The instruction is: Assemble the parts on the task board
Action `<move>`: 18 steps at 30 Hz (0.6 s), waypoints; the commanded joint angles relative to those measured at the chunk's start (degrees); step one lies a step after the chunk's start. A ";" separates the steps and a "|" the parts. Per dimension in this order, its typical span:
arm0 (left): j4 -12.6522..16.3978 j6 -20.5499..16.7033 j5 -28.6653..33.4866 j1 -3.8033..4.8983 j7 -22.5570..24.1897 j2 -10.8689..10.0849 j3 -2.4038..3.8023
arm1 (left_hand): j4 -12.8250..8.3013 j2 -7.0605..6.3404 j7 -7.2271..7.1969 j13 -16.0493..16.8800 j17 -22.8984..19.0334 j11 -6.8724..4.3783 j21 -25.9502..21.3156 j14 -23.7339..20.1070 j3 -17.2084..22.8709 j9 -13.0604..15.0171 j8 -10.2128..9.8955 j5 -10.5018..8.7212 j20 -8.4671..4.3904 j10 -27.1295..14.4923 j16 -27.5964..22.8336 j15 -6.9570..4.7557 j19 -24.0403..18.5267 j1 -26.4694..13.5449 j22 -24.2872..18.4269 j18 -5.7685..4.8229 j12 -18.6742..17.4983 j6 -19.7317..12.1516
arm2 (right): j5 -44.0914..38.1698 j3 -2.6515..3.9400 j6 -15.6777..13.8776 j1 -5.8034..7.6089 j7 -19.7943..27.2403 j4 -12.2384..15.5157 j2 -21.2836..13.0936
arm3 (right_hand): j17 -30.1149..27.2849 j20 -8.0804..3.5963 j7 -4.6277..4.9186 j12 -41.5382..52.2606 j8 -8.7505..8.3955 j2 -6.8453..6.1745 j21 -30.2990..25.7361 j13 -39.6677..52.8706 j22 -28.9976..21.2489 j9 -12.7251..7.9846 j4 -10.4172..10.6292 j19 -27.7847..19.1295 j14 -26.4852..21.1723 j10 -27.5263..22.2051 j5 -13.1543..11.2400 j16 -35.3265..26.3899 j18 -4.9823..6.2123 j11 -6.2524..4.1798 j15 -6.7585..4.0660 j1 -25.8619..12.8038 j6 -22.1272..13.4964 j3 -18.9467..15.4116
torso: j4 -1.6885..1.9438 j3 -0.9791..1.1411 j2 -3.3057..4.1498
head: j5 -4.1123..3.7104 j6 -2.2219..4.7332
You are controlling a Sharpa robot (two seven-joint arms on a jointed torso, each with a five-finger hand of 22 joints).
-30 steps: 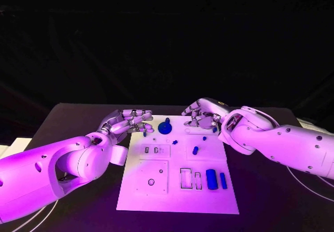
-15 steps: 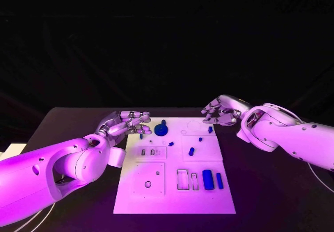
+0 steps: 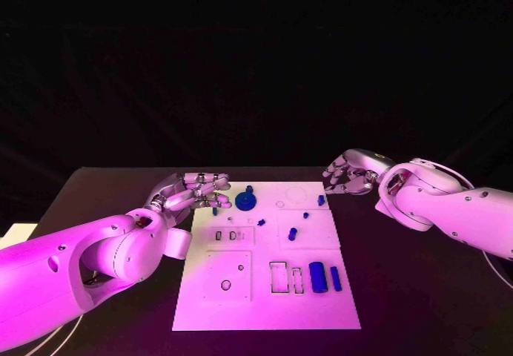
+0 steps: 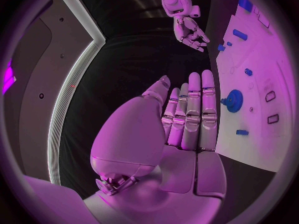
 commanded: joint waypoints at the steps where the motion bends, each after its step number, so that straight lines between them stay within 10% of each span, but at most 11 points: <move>1: 0.02 1.24 -0.02 -0.02 0.10 0.12 0.02 | 0.02 -0.20 0.07 -0.07 0.05 0.14 0.36 -0.27 0.26 -0.04 -0.32 -0.22 0.06 0.17 -0.09 -0.07 -0.03 -0.47 0.05 0.81 -0.34 0.33 | -3.57 -0.04 2.75 -0.26 -1.60 -0.52 0.19 | 2.19 -0.67 -0.63 3.61 -0.10 -0.60 2.19 1.81 3.41 -0.01 -0.17 2.30 1.67 5.44 0.46 1.79 -0.13 -1.50 -1.00 0.37 -0.83 -1.09 | -0.04 -0.04 0.04 | 0.01 0.05; 5: 0.01 1.29 0.02 -0.03 0.09 0.15 0.02 | 0.02 -0.20 0.07 -0.07 0.06 0.15 0.36 -0.27 0.26 -0.04 -0.32 -0.22 0.06 0.17 -0.09 -0.07 -0.04 -0.47 0.05 0.81 -0.35 0.32 | -4.16 -0.06 3.62 -0.76 -2.08 -1.22 0.72 | 9.86 -2.37 -1.78 15.21 0.22 -0.44 6.04 11.54 9.43 0.22 -0.48 5.99 3.07 8.34 0.90 7.70 -1.46 -2.91 -2.35 0.80 -0.91 -4.22 | -0.05 -0.03 0.08 | 0.15 0.00; 7: -0.01 1.31 0.02 -0.04 0.08 0.18 0.02 | 0.01 -0.22 0.13 -0.09 0.12 0.18 0.38 -0.30 0.31 -0.05 -0.36 -0.22 0.05 0.12 -0.11 -0.06 -0.08 -0.49 0.08 0.80 -0.39 0.28 | -4.18 -0.07 3.83 -0.97 -2.12 -1.67 1.15 | 13.96 -1.82 -1.74 35.94 0.38 2.34 7.17 31.90 11.17 0.33 -0.21 6.55 3.28 4.65 1.41 10.79 -1.79 -2.05 -2.24 1.60 -1.10 -6.74 | -0.07 0.01 0.07 | 0.18 -0.05; 9: -0.06 1.33 0.03 -0.05 0.07 0.23 0.02 | 0.01 -0.22 0.13 -0.09 0.13 0.18 0.38 -0.30 0.32 -0.05 -0.37 -0.22 0.05 0.11 -0.11 -0.05 -0.08 -0.49 0.09 0.80 -0.40 0.28 | -3.89 -0.07 3.95 -1.16 -2.08 -2.13 1.62 | 17.59 -1.68 -1.22 46.41 0.28 2.15 7.84 42.03 12.35 0.29 -0.25 7.13 3.81 6.12 1.10 13.20 -1.97 -2.28 -1.57 1.60 -1.49 -8.40 | -0.09 0.08 0.06 | 0.21 -0.04; 18: -0.22 1.33 0.03 -0.12 0.04 0.35 0.02 | 0.01 -0.22 0.13 -0.09 0.13 0.18 0.38 -0.30 0.32 -0.05 -0.37 -0.22 0.05 0.11 -0.11 -0.05 -0.08 -0.49 0.09 0.80 -0.40 0.28 | -2.41 -0.08 4.27 -2.16 -1.57 -4.07 3.64 | 21.81 -1.12 -0.83 57.81 0.28 3.58 9.24 53.01 14.77 0.29 -0.15 8.50 4.47 9.27 1.53 15.99 -2.50 -1.79 -1.15 1.81 -2.11 -10.71 | -0.03 -0.02 0.04 | 0.20 -0.15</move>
